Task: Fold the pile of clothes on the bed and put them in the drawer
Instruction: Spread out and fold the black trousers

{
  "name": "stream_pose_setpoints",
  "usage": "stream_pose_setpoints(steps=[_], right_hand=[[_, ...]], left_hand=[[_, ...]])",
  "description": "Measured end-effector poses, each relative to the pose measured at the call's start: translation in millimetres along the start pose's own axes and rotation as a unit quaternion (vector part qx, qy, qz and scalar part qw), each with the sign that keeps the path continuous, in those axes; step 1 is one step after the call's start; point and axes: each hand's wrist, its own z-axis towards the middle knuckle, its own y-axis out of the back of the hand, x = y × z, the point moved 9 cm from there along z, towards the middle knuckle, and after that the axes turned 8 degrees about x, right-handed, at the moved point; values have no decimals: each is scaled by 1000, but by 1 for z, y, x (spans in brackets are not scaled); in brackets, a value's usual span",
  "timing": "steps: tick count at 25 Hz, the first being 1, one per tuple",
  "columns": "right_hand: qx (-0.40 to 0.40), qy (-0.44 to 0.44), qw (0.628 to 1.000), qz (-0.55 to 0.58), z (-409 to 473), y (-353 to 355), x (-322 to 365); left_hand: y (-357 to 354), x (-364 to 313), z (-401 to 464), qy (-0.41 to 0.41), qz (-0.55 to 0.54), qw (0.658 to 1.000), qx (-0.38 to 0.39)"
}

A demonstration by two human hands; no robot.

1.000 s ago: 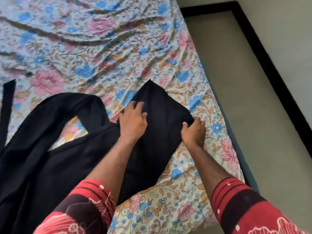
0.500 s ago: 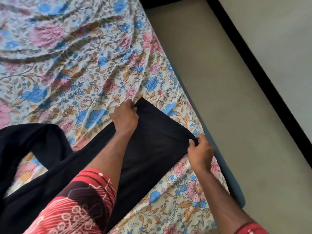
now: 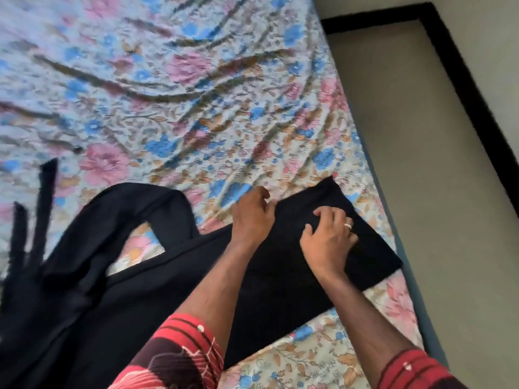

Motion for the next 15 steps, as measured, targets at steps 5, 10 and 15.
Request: stream_pose_setpoints(steps=[5, 10, 15], right_hand=[[146, 176, 973, 42, -25, -78, 168], [236, 68, 968, 54, -42, -152, 254], [260, 37, 965, 5, -43, -181, 280]], left_hand=[[139, 136, -74, 137, -31, 986, -94], [238, 286, -175, 291, -24, 948, -127], [267, 353, -210, 309, -37, 940, -140]])
